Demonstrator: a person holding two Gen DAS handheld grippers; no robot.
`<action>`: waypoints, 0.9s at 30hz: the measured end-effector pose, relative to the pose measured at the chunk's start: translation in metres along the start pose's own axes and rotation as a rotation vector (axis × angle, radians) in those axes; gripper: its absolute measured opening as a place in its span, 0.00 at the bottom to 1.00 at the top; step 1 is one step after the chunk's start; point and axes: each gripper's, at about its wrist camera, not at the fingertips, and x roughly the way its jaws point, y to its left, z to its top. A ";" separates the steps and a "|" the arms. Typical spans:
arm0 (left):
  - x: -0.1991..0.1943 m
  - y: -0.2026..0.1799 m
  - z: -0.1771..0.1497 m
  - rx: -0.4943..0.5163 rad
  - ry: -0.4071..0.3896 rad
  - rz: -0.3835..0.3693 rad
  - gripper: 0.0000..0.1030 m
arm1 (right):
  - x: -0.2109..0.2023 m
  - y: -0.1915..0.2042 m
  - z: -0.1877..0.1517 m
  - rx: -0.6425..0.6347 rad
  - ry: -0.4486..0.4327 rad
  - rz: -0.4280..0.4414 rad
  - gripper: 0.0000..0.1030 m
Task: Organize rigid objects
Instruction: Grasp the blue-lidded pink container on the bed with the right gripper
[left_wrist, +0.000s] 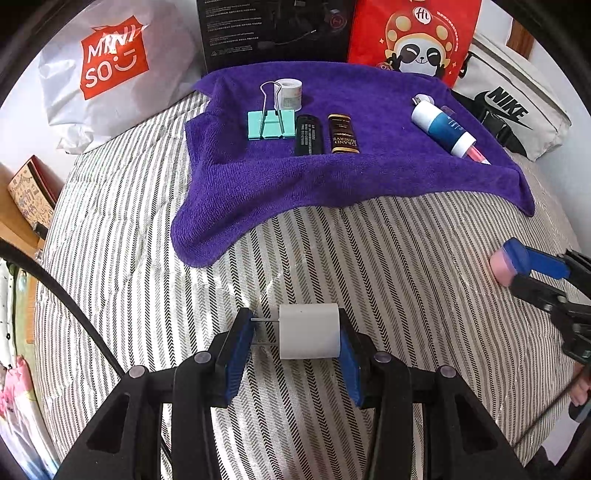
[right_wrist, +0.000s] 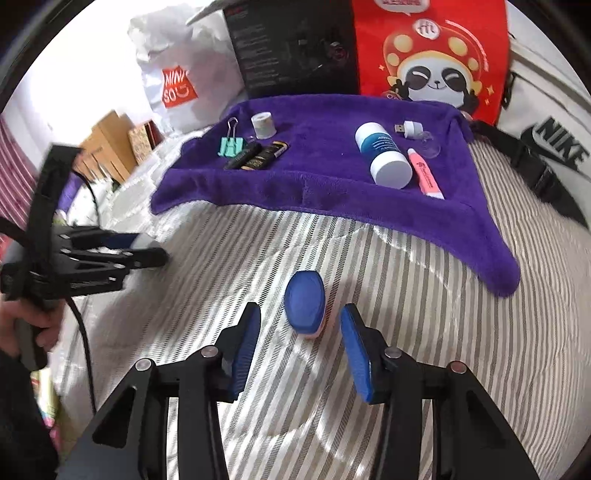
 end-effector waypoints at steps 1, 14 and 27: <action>-0.002 0.003 -0.003 0.000 -0.001 0.000 0.40 | 0.004 0.002 0.001 -0.017 0.006 -0.022 0.40; -0.005 0.002 -0.005 -0.007 -0.024 -0.011 0.40 | 0.005 -0.007 -0.001 -0.050 0.017 -0.083 0.20; -0.005 0.000 -0.006 -0.026 -0.026 -0.005 0.40 | 0.009 -0.027 -0.009 0.007 0.022 -0.055 0.19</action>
